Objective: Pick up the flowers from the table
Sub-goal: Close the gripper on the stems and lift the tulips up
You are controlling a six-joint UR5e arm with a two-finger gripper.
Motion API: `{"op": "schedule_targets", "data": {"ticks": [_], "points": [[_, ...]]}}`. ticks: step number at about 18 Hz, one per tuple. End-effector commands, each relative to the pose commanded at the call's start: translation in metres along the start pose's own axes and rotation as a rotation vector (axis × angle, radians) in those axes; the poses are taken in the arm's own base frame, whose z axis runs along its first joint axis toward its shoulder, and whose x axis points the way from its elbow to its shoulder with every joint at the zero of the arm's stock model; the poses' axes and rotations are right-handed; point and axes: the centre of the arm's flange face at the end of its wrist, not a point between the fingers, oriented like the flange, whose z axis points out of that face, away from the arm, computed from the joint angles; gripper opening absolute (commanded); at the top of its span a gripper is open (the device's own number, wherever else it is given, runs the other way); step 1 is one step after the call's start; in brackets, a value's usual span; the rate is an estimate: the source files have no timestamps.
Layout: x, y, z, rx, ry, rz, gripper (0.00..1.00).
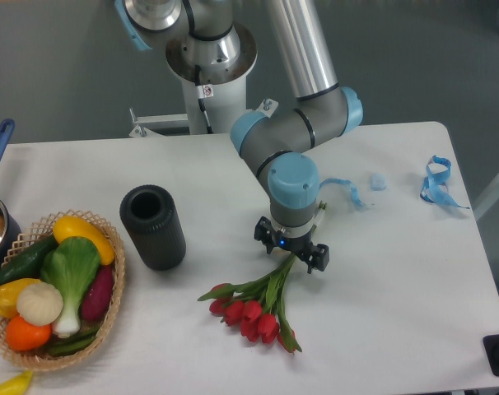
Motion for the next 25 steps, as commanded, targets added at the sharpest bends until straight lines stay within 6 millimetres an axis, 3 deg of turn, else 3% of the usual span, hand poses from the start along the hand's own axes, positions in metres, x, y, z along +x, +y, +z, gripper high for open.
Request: {"op": "schedule_targets", "data": {"ticks": [1,4,9,13,21,25], "points": [[-0.002,-0.002,0.000,0.001,-0.005,0.008,0.95],[-0.002,-0.006,-0.002,0.006,-0.005,0.006,0.00],[-0.001,-0.007,-0.009,0.021,-0.010,0.003,0.00],[-0.003,-0.003,-0.039,0.017,-0.061,-0.002,0.00],[-0.037,0.022,-0.090,0.047,-0.147,-0.068,0.00],[-0.044,0.027,-0.099,0.045,-0.144,-0.084,0.00]]}}
